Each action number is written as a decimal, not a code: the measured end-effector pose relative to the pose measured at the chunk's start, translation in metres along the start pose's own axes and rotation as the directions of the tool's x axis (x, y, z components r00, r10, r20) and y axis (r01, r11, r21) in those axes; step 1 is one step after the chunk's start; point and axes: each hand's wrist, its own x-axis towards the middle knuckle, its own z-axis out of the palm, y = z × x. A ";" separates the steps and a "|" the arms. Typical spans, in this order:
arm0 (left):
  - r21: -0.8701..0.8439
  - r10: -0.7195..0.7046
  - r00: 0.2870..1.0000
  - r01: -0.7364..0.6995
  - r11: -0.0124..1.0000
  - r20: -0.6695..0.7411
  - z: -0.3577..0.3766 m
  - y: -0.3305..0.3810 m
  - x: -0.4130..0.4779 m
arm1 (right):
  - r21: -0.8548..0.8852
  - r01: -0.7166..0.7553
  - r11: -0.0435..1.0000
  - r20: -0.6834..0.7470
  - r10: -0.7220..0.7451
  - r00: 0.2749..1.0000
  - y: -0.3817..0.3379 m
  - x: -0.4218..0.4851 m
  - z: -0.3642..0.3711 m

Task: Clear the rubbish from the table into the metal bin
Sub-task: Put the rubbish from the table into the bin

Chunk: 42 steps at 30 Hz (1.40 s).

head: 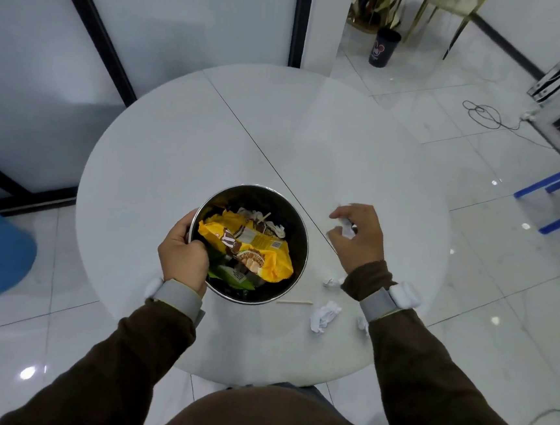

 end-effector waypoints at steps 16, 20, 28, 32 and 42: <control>-0.057 -0.025 0.996 0.020 0.998 -0.080 -0.037 0.009 -0.014 | -0.138 0.729 0.671 0.736 -0.423 0.529 -0.087 0.007 0.092; -0.056 -0.017 0.996 0.012 0.998 -0.089 -0.044 0.008 -0.015 | -0.116 0.764 0.634 0.689 -0.503 0.522 -0.089 0.003 0.089; -0.047 0.003 0.998 -0.006 0.999 -0.067 -0.039 0.008 -0.009 | -0.264 0.640 0.722 0.073 -0.646 0.760 -0.042 -0.029 0.045; -0.040 0.006 1.000 -0.008 0.999 -0.030 -0.025 0.005 -0.005 | -0.416 0.380 0.826 0.070 -0.388 0.919 0.041 -0.069 0.017; -0.004 0.018 0.999 -0.018 1.000 0.031 0.002 0.002 -0.010 | -0.820 -0.159 0.550 0.277 0.624 0.730 0.158 -0.144 -0.020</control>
